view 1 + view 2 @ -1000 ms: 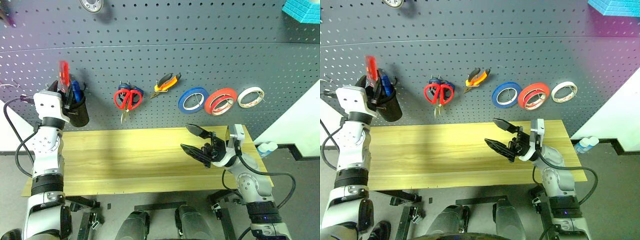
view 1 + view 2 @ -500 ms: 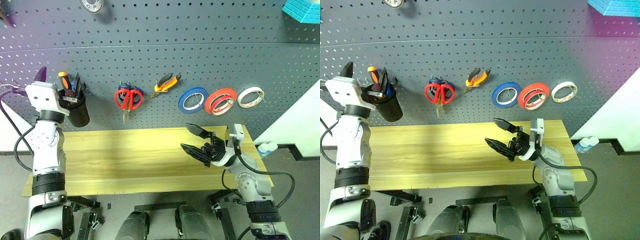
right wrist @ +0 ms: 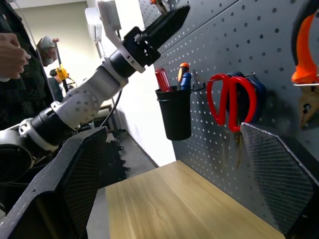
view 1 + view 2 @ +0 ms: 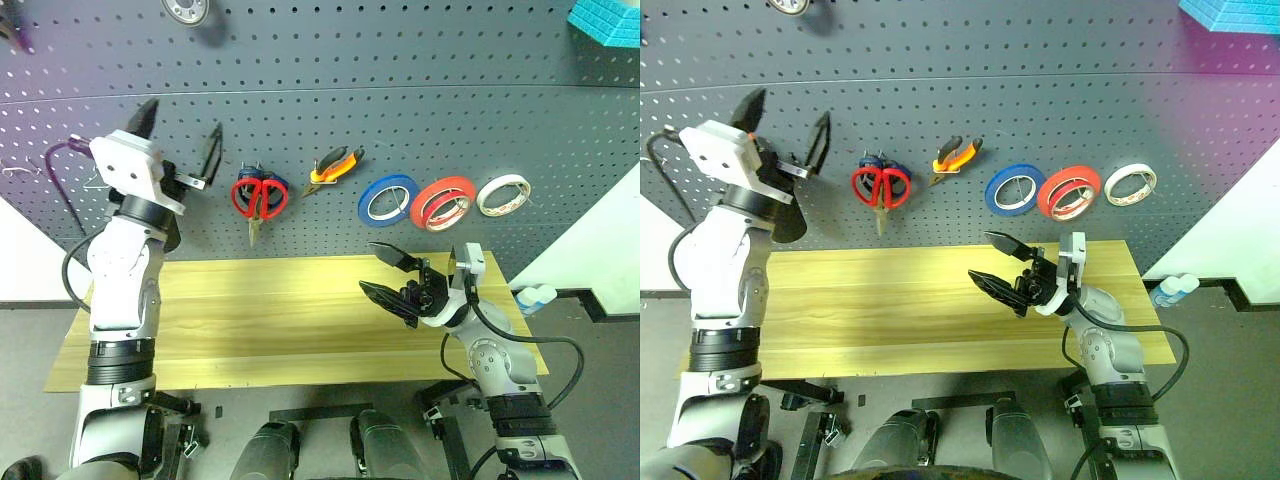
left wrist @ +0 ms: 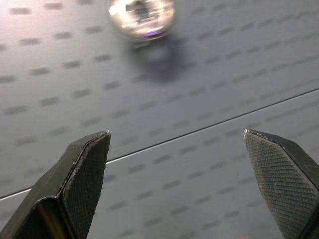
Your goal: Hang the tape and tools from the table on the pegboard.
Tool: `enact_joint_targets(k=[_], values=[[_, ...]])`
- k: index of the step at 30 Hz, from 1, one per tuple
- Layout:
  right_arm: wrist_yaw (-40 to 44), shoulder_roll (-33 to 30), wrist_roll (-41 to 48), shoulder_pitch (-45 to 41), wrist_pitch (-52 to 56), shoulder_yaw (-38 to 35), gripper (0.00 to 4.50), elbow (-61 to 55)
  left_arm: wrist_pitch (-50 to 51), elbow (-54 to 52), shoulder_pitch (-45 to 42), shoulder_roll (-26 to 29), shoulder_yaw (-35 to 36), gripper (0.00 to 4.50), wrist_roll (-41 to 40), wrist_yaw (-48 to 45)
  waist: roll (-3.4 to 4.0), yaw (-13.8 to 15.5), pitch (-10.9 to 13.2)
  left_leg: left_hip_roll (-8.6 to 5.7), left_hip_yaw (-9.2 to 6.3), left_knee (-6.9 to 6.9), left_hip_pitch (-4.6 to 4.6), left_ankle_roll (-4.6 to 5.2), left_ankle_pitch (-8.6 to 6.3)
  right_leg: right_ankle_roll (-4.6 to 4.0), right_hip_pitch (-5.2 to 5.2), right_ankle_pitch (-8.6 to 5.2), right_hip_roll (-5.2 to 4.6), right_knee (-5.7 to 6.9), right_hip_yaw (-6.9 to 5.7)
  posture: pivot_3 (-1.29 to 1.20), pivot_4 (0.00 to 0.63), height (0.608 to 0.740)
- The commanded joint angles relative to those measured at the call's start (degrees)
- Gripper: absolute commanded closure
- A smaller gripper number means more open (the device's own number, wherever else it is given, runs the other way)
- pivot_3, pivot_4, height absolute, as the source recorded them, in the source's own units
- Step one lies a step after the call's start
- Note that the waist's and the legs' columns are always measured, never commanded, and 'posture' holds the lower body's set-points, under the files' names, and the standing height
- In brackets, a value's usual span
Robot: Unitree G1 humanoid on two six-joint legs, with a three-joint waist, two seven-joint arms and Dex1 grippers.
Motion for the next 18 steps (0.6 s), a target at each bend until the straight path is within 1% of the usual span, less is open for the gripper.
enact_joint_targets(k=[1,4,9,11,16,18], values=[[-1.2,0.9,-0.9,-0.7,-3.3,-2.0,0.0,1.7,2.9,-4.2,2.6,-0.5,-2.2,0.02,-1.0,-2.0,0.02,0.0,0.0,0.0,0.0,0.0,0.0,0.0,0.0,0.0,0.0,0.0,0.0,0.0,0.0,-0.07,0.129,0.74],[-2.4,1.5,-2.0,-0.5,-5.9,-3.1,0.0,4.1,4.4,-6.8,6.3,-1.7,-3.2,0.02,-1.0,-2.0,0.02,0.1,0.0,0.0,0.0,0.0,0.02,0.0,0.0,0.0,0.02,0.0,0.0,0.0,0.0,-0.07,0.128,0.74],[-8.5,4.5,-5.8,2.0,-12.4,-5.1,0.0,7.1,3.9,-9.4,14.6,-1.1,-5.3,0.02,2.0,-3.7,0.02,0.2,0.0,0.01,-0.01,-0.03,0.01,0.0,0.0,-0.01,0.01,0.0,0.01,-0.01,0.0,-0.06,0.129,0.74],[-12.2,5.2,-9.7,2.9,-17.6,-5.8,0.0,8.7,3.0,-8.8,18.2,-0.9,-5.0,0.02,2.2,-4.6,0.07,0.2,0.0,0.0,0.0,-0.03,0.02,0.0,0.0,-0.01,0.02,0.0,0.0,-0.01,0.01,-0.06,0.126,0.74],[-19.8,7.4,-12.3,5.6,-20.4,-6.9,0.0,9.1,-0.5,-5.0,24.5,-1.8,-4.8,0.02,3.6,-5.6,0.11,0.3,-0.1,0.01,0.0,-0.03,0.06,0.0,0.0,-0.02,0.05,-0.01,0.01,0.0,0.01,-0.06,0.119,0.74],[-23.5,7.8,-16.0,6.7,-23.3,-6.6,0.0,10.4,-2.5,-2.7,25.8,-2.6,-4.8,0.02,4.6,-5.2,0.12,0.3,-0.1,0.01,0.0,-0.04,0.07,0.0,0.0,-0.02,0.07,-0.01,0.0,0.0,0.02,-0.06,0.114,0.74]])
